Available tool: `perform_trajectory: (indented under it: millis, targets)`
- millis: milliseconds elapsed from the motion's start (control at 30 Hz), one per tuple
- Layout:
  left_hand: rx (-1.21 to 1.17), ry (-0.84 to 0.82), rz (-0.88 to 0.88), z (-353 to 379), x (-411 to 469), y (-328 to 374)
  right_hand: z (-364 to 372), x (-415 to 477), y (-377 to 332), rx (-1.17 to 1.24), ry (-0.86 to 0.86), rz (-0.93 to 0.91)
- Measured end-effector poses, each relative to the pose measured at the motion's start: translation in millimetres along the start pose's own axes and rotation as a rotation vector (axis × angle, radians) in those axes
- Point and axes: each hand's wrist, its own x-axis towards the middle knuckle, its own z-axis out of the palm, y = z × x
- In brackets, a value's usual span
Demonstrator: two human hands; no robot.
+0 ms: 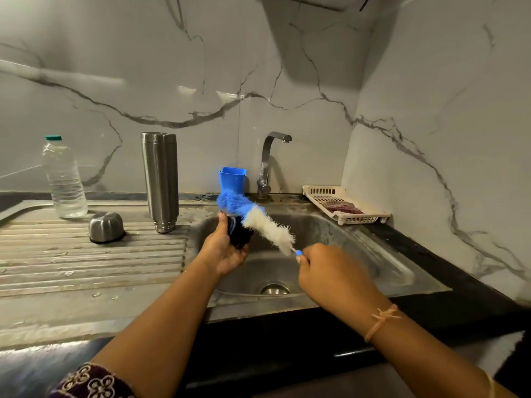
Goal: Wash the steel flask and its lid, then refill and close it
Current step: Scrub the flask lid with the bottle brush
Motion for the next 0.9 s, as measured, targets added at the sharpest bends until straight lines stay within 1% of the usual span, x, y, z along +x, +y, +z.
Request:
perform_trajectory:
  millis: [100, 200, 267, 333, 400, 467, 533, 567, 600, 667, 700, 767, 833, 900]
  targets:
    - [-0.123, 0.085, 0.093, -5, 0, 8, 4, -17, -9, -0.021, -0.063, -0.065]
    - [-0.148, 0.123, 0.129, -3, -4, 10, 3, -35, -15, -0.031, -0.086, -0.086]
    - [-0.128, 0.075, 0.134, 0, -7, 7, -1, -28, -17, -0.035, -0.072, -0.053]
    - [-0.055, -0.015, 0.109, 2, -7, 3, -3, -13, -16, -0.041, -0.035, -0.018]
    - [-0.023, -0.060, 0.110, 1, -6, 0, -4, -4, -18, -0.051, -0.001, -0.018]
    - [-0.052, -0.005, 0.155, -2, -3, 3, -3, -8, -21, -0.063, -0.017, -0.041]
    - [-0.068, 0.081, 0.212, -6, -1, 9, 2, -22, -22, -0.058, -0.053, -0.097]
    - [-0.090, 0.097, 0.222, -8, -1, 11, 4, -28, -23, -0.052, -0.061, -0.125]
    - [-0.124, 0.095, 0.217, -8, 0, 11, 4, -31, -23, -0.045, -0.061, -0.133]
    - [-0.153, 0.049, 0.159, -4, -3, 7, 0, -24, -23, -0.040, -0.048, -0.085]
    - [-0.137, 0.004, 0.116, 0, -5, 3, -1, -16, -21, -0.040, -0.043, -0.051]
    - [-0.024, -0.077, 0.041, 5, -7, -3, -2, -2, -20, -0.022, -0.036, -0.006]
    - [0.032, -0.099, 0.025, 4, -8, 0, 0, 6, -20, -0.002, -0.046, 0.001]
    - [-0.075, -0.108, 0.052, -1, -4, 7, 6, 1, -20, 0.010, -0.068, -0.014]
